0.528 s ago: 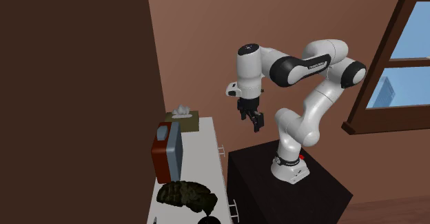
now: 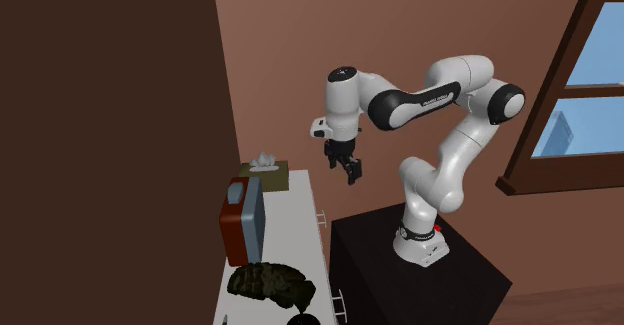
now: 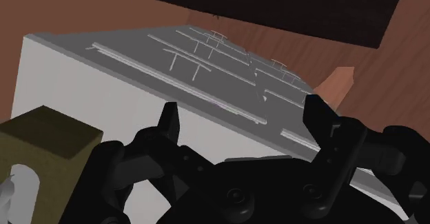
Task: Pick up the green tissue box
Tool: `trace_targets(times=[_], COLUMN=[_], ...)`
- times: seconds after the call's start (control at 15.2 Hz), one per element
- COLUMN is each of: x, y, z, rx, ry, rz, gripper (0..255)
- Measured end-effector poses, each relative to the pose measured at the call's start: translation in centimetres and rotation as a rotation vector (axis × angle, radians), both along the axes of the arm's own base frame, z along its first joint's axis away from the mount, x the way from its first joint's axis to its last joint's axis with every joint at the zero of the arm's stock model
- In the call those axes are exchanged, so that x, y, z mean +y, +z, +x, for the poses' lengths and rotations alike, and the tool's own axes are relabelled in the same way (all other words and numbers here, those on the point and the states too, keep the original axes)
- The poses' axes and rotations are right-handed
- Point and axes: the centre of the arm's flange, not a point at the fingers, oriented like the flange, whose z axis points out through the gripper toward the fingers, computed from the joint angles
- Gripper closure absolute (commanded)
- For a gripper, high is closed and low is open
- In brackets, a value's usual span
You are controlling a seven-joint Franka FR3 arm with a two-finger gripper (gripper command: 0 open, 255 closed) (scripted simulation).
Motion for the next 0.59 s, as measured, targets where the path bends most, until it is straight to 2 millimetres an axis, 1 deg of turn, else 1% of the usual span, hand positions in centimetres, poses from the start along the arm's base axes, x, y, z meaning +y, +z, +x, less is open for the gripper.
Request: trace_targets(times=[0.26, 0.46, 0.59], x=[-3.7, -6.2, -8.1], y=[-0.7, -0.8, -0.8], z=[2.1, 4.7, 5.9], rx=[-0.018, -0.031, -0.040], ry=[0.086, 0.150, 0.193], rz=[-0.036, -0.065, -0.083], gripper=[0, 0, 0])
